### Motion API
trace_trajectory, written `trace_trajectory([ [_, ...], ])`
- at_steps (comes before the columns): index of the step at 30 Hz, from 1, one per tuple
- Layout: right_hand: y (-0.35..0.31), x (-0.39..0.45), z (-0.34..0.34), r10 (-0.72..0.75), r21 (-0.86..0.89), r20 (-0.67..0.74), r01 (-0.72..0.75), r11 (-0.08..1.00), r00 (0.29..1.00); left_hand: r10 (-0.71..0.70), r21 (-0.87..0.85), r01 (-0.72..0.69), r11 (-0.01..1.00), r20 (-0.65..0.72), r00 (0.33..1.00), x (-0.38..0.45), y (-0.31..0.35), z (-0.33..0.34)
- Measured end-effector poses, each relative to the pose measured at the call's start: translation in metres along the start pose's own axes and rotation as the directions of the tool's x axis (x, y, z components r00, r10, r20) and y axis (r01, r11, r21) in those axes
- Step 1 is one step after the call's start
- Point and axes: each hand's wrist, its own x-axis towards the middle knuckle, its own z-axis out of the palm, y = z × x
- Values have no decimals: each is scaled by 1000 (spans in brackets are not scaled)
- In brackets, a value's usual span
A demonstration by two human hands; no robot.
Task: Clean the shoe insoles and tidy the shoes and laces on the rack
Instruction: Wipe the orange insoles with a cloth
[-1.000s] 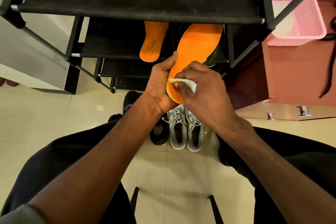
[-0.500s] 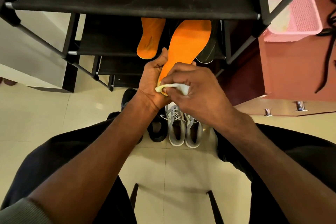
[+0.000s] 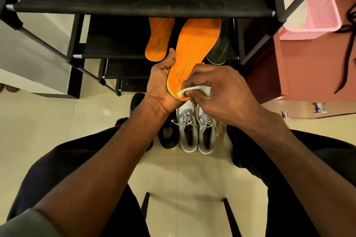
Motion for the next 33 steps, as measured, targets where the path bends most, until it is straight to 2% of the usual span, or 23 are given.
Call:
trace_trajectory([
  [3, 13, 5, -5, 112, -53, -145, -121, 991, 983, -33, -16, 34, 999, 29, 999, 0, -10, 7],
  [5, 10, 12, -2, 140, 53, -171, -133, 990, 975, -48, -35, 51, 998, 67, 997, -1, -14, 10],
  [7, 0, 10, 6, 90, 142, -77, -79, 987, 993, -35, -48, 40, 998, 96, 995, -2, -11, 8],
  [9, -6, 4, 7, 54, 121, 9, -54, 991, 999, -28, -35, 31, 999, 86, 996, -3, -8, 5],
  [10, -3, 4, 5, 64, 90, 13, -65, 994, 998, -36, -33, 39, 999, 91, 995, -3, -8, 4],
  [13, 10, 8, -6, 144, -40, -93, -148, 988, 985, -53, -26, 56, 998, 92, 994, 0, -15, 7],
  [14, 11, 9, -6, 149, -20, -103, -152, 988, 983, -51, -33, 54, 998, 92, 994, 1, -15, 7],
  [17, -1, 7, 1, 77, 115, 34, -80, 990, 996, -47, -63, 54, 997, 111, 993, 0, -12, 4],
  [19, -1, 6, 1, 81, 87, 58, -85, 993, 995, -62, -68, 69, 995, 108, 992, -1, -12, 3],
  [22, 12, 11, -6, 170, -10, -140, -173, 985, 975, -77, -67, 85, 994, 120, 990, 0, -15, 7],
  [24, 12, 12, -5, 187, 65, -186, -177, 982, 965, -84, -52, 91, 995, 123, 989, 1, -16, 10],
  [27, -6, 8, 4, 71, 173, -47, -62, 983, 996, -100, -63, 110, 992, 153, 983, -5, -13, 9],
  [30, -14, 8, 1, 14, 155, 123, -33, 987, 992, -42, -86, 53, 995, 128, 991, -5, -9, 3],
  [33, -3, 8, -7, 22, 144, 107, -37, 989, 994, -41, -97, 51, 994, 102, 994, -1, -7, 6],
])
